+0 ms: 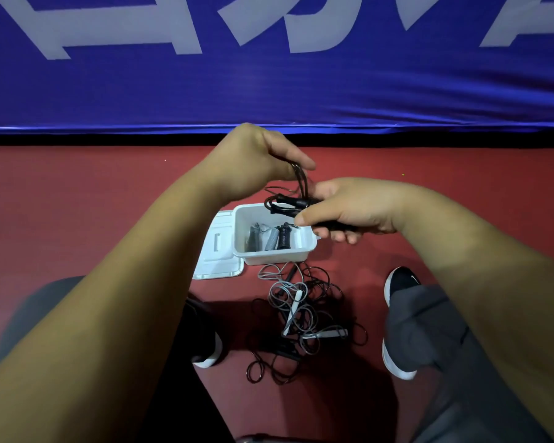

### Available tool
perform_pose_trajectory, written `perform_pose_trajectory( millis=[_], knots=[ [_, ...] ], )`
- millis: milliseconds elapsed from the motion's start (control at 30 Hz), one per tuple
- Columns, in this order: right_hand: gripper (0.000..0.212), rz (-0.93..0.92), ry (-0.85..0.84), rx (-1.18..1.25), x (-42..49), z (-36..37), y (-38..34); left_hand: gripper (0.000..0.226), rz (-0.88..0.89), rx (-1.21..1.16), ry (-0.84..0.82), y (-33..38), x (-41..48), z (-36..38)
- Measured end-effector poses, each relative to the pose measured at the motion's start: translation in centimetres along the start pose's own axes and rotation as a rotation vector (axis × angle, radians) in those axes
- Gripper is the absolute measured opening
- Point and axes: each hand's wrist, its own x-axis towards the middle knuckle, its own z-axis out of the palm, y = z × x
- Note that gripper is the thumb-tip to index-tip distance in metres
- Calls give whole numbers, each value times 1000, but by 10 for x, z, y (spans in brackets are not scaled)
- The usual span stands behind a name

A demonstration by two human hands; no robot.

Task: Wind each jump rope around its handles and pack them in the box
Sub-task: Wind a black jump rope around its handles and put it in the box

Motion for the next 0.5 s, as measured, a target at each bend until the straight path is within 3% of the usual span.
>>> perform_pose_trajectory(
  millis=[233,367,500],
  knots=[
    [21,56,269,21,10,-9,7,27,24,357,-97,2,-6,0],
    [23,7,435,79,17,-9,10,21,-141,335,-120,-6,-5,2],
    [20,-44,429,196,17,-2,3,6,-277,402,-129,-18,-3,11]
  ],
)
